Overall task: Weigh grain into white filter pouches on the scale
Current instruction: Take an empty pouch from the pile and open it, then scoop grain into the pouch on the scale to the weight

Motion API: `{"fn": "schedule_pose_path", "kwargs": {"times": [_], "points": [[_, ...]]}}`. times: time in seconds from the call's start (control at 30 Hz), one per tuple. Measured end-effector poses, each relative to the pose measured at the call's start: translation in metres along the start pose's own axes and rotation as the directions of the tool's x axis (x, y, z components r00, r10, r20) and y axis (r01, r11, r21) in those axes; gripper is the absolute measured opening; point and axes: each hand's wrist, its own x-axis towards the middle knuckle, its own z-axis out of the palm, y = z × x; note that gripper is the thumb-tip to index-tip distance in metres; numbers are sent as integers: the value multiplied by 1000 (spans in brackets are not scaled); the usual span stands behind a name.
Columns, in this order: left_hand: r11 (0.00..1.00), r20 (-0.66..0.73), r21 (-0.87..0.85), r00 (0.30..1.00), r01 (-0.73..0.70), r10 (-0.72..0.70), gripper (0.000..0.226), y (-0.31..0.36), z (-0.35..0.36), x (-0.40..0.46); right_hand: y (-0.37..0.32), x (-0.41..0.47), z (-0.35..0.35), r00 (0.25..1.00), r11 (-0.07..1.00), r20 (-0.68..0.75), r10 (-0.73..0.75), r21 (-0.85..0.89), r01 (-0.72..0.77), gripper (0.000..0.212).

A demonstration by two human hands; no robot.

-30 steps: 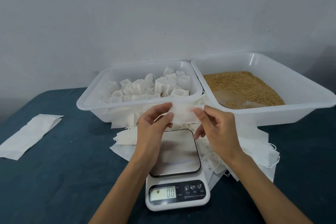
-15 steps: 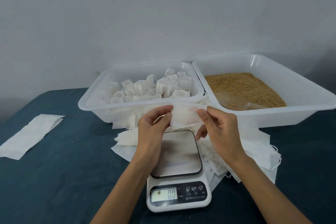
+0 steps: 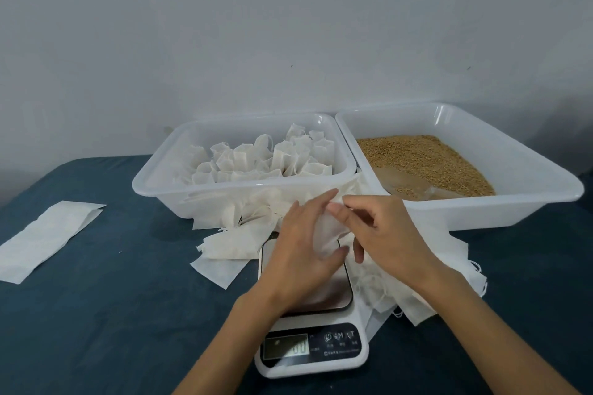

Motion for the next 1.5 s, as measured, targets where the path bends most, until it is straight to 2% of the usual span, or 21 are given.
{"fn": "schedule_pose_path", "kwargs": {"times": [0.23,0.33,0.4,0.47,0.6,0.7,0.77,0.83,0.9,0.97,1.03,1.17,1.27,1.37,1.43,1.5], "points": [[974,-83,-224,996,22,-42,33,4,3,-2,-37,3,-14,972,940,234,-19,-328,98,39],[943,-103,-331,992,33,-71,26,7,3,-3,-52,9,-16,954,932,300,8,-349,101,33],[913,-108,-404,989,47,-98,25,9,0,-5,-62,13,-18,956,948,294,3,-304,90,47],[868,-89,-494,989,60,-120,30,11,-4,-5,-72,15,-21,967,971,255,-3,-232,64,52],[826,-89,-554,979,102,-181,30,11,-6,-10,-73,18,-37,998,995,59,-33,-92,38,38],[811,-85,-571,974,127,-212,20,8,-3,-16,-52,24,-62,995,994,-88,-41,-105,32,25],[805,-92,-574,965,150,-245,18,7,-1,-18,-25,32,-84,986,982,-166,-5,-185,-26,15],[803,-117,-576,957,153,-266,18,6,1,-17,10,44,-110,977,913,-192,96,-375,-163,6],[799,-107,-582,961,148,-256,22,6,1,-17,44,55,-134,946,742,-135,294,-592,-315,21],[786,-80,-601,967,147,-243,26,6,2,-17,70,61,-148,872,593,-38,487,-719,-363,39],[776,-71,-613,968,149,-242,26,4,2,-16,86,66,-154,812,519,24,583,-780,-350,46],[757,-62,-631,963,167,-264,26,3,4,-15,99,74,-155,773,437,67,631,-854,-283,45],[764,-56,-622,964,171,-262,25,2,4,-15,104,79,-151,755,383,74,652,-891,-243,35],[765,-60,-621,964,168,-260,25,1,5,-14,112,79,-156,766,375,71,638,-898,-229,24],[766,-63,-622,964,166,-260,25,1,5,-14,117,79,-163,789,373,22,614,-889,-266,22],[767,-64,-621,964,162,-256,24,0,6,-14,122,79,-173,806,324,-47,591,-900,-290,18]]}}
